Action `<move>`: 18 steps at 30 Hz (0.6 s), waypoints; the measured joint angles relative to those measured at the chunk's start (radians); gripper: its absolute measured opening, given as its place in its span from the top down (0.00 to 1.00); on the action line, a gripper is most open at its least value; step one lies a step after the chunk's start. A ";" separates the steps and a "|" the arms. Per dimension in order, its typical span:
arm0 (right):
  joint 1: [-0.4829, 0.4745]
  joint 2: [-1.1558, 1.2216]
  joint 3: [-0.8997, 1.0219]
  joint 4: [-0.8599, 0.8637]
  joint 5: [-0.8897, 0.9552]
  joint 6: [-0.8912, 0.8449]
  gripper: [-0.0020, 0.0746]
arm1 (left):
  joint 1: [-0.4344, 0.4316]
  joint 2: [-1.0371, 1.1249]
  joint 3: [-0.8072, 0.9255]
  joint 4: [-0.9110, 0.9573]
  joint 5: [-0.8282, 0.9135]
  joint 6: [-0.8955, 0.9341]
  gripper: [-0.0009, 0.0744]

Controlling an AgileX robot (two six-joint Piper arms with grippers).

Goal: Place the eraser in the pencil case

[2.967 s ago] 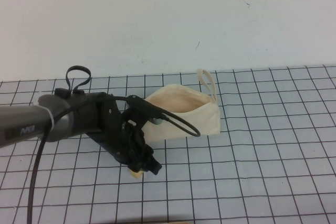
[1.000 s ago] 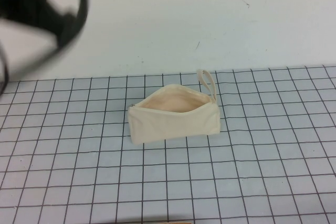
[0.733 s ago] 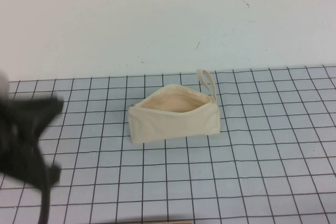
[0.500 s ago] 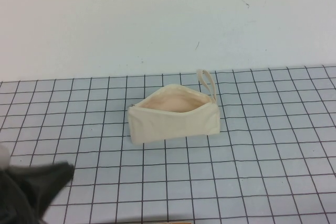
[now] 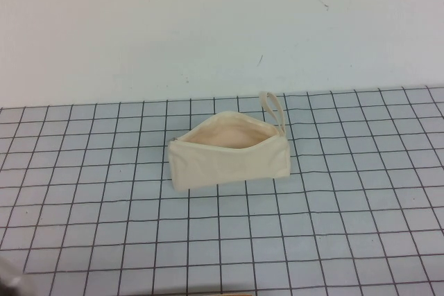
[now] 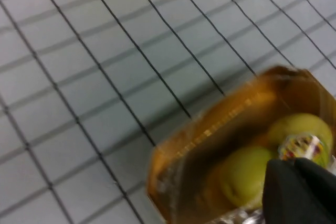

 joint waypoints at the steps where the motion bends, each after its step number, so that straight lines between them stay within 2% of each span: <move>1: 0.000 0.000 0.000 0.000 0.000 0.000 0.98 | 0.022 -0.041 0.005 0.008 0.006 0.000 0.99; 6: 0.000 -0.002 0.000 0.000 0.000 0.000 0.98 | 0.185 -0.229 0.020 0.090 -0.032 0.019 0.99; 7: 0.000 -0.002 0.000 0.000 0.000 0.000 0.98 | 0.246 -0.311 0.055 0.128 -0.092 0.031 0.99; 9: 0.000 -0.002 0.000 0.000 0.000 0.000 0.98 | 0.302 -0.384 0.114 0.154 -0.185 0.035 0.99; 15: 0.000 -0.002 0.000 0.000 0.000 0.000 0.98 | 0.393 -0.538 0.360 0.149 -0.487 0.046 0.99; 18: 0.000 -0.002 0.000 0.000 0.000 0.000 0.98 | 0.405 -0.572 0.419 0.132 -0.448 0.054 0.99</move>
